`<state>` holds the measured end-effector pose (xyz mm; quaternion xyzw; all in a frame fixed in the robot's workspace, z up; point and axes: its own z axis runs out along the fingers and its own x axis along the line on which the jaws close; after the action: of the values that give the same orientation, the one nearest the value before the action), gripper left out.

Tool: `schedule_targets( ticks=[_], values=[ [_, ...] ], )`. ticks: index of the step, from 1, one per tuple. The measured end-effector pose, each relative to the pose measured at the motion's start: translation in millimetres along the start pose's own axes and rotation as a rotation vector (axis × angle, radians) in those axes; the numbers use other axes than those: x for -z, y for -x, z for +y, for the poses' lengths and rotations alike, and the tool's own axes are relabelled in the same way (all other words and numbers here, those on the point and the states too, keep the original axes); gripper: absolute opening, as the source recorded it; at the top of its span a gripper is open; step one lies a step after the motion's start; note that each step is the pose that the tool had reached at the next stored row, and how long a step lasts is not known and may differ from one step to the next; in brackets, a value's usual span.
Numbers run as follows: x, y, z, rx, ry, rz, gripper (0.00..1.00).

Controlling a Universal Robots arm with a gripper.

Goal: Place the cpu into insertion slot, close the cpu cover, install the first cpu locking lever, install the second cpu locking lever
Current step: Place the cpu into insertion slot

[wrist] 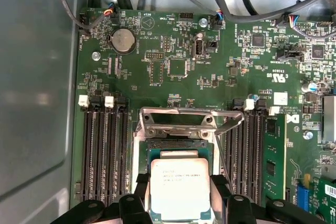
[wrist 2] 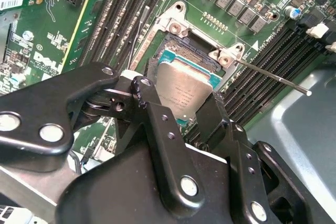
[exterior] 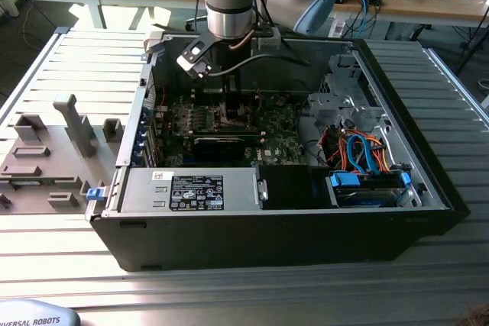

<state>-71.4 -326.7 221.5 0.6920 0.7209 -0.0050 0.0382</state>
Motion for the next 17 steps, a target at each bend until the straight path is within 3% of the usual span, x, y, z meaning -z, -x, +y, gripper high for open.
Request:
schedule_targets(
  ticks=[17],
  values=[
    [-5.9, -0.4, -0.3, 0.000, 0.0000, 0.0000, 0.54]
  ],
)
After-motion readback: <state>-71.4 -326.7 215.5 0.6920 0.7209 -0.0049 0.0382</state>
